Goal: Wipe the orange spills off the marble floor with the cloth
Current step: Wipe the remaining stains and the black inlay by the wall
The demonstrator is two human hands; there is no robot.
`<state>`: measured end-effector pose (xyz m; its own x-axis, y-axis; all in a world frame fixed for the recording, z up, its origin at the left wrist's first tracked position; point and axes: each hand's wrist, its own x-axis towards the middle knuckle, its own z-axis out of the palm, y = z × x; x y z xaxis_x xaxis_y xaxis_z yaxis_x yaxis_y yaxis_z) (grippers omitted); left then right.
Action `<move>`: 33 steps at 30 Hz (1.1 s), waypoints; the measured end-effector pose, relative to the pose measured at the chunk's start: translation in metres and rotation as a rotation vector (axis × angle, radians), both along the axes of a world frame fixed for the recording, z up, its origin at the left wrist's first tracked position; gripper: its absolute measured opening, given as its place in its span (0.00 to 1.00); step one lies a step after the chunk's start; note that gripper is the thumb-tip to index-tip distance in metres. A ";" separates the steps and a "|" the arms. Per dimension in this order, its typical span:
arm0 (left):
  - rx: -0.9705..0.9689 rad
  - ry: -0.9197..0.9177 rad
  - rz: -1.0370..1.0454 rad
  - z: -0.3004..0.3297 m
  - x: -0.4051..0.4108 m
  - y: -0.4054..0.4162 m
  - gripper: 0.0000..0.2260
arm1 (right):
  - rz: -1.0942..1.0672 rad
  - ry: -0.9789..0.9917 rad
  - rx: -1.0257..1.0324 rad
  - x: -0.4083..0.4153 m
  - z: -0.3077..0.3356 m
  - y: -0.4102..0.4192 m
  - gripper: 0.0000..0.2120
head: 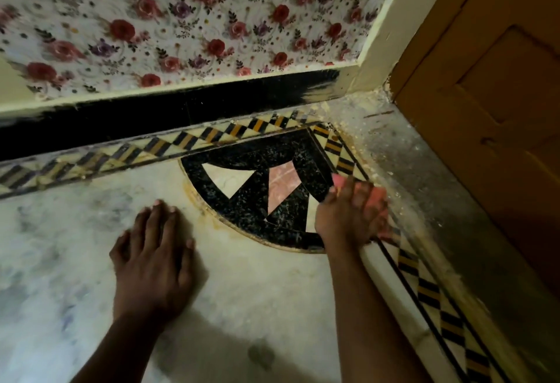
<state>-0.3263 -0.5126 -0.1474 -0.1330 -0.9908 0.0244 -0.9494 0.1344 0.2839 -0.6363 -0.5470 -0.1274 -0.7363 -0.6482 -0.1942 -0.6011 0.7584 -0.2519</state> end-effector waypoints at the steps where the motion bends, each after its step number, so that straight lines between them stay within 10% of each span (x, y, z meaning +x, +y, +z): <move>1: -0.004 0.003 0.000 -0.001 0.000 0.000 0.34 | 0.057 -0.029 -0.013 0.000 0.001 -0.024 0.30; 5: 0.020 0.013 0.003 0.002 0.000 -0.001 0.34 | 0.454 0.121 -0.005 -0.016 -0.012 0.011 0.30; 9: 0.032 0.032 0.016 0.010 -0.003 0.000 0.34 | 0.183 0.172 -0.067 -0.026 -0.018 0.138 0.31; 13: 0.024 0.043 0.018 0.008 -0.003 0.000 0.33 | -0.062 0.113 0.006 -0.035 -0.008 0.071 0.29; 20: 0.011 0.063 0.021 0.009 -0.003 0.001 0.34 | 0.463 0.161 0.004 -0.054 -0.021 0.048 0.31; 24: 0.017 0.062 0.021 0.011 -0.005 0.001 0.33 | 0.192 0.155 0.022 -0.066 -0.028 0.145 0.31; 27: 0.014 0.056 0.019 0.009 -0.004 0.000 0.32 | -0.018 0.067 0.038 -0.058 -0.017 0.081 0.30; 33: -0.005 0.043 0.020 0.004 -0.001 0.001 0.33 | 0.228 0.015 0.048 -0.043 0.001 -0.063 0.30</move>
<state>-0.3277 -0.5116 -0.1437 -0.1123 -0.9931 0.0349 -0.9387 0.1175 0.3240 -0.6795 -0.6104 -0.1267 -0.5751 -0.7883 -0.2186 -0.7616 0.6135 -0.2086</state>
